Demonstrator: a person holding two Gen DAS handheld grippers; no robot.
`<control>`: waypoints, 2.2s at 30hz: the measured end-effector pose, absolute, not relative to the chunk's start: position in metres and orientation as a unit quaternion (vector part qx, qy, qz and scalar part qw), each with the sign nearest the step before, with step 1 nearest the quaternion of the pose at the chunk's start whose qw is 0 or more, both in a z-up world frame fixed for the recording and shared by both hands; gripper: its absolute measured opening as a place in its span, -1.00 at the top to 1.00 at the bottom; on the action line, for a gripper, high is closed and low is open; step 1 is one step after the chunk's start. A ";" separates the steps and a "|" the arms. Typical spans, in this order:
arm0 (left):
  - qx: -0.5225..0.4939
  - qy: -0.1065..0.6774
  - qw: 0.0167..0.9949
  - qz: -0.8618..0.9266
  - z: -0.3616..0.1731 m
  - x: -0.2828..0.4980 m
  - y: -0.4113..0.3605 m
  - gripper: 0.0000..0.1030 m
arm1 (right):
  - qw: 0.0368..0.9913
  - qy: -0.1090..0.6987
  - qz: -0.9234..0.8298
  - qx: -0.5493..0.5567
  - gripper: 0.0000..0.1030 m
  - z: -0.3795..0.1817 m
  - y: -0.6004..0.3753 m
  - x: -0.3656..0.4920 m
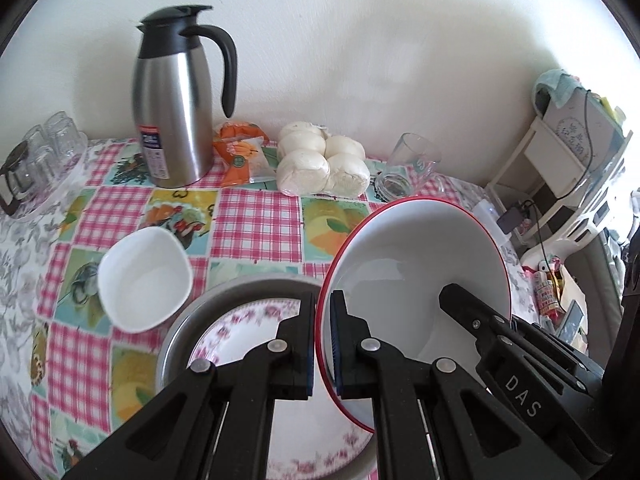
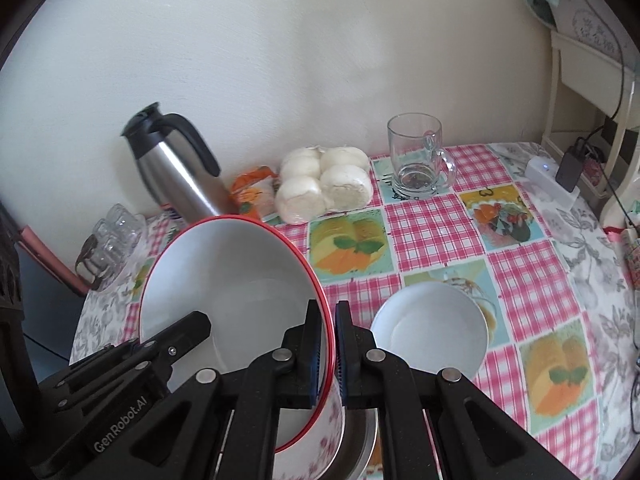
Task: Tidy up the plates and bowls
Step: 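Lift the red-rimmed bowl and carry it toward the steel plate, then lower the red-rimmed bowl onto the floral plate with both tools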
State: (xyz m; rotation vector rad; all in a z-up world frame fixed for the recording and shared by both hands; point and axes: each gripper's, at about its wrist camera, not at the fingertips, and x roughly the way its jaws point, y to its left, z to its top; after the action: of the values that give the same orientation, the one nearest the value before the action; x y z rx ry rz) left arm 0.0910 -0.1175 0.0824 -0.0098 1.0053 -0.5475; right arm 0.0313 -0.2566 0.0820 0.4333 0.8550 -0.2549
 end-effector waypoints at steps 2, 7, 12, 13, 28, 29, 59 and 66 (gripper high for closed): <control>-0.008 0.471 0.843 -0.260 0.088 0.081 -0.108 0.87 | 0.882 0.405 -0.122 0.206 0.85 0.087 -0.249 0.022; -0.012 0.466 0.845 -0.261 0.096 0.062 -0.092 0.87 | 0.889 0.395 -0.125 0.195 0.85 0.102 -0.226 -0.001; -0.004 0.462 0.849 -0.256 0.099 0.049 -0.081 0.86 | 0.890 0.389 -0.120 0.204 0.85 0.104 -0.212 -0.017; -0.006 0.464 0.848 -0.256 0.097 0.047 -0.078 0.87 | 0.890 0.388 -0.118 0.207 0.85 0.103 -0.210 -0.019; -0.039 0.503 0.830 -0.238 0.072 0.060 -0.065 0.87 | 0.880 0.407 -0.111 0.217 0.85 0.078 -0.198 -0.014; -0.040 0.506 0.829 -0.235 0.070 0.061 -0.064 0.87 | 0.879 0.409 -0.111 0.219 0.85 0.076 -0.198 -0.013; -0.049 0.558 0.800 -0.217 0.030 0.088 -0.070 0.87 | 0.839 0.458 -0.104 0.275 0.83 0.031 -0.208 0.009; -0.049 0.577 0.787 -0.212 0.012 0.095 -0.073 0.87 | 0.823 0.478 -0.110 0.289 0.83 0.013 -0.213 0.014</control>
State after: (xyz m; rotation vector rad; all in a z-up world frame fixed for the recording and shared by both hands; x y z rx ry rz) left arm 0.0952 -0.0727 0.0122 -0.1056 1.2437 -0.4561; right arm 0.0145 -0.2125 0.0127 0.6138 1.0160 -0.2331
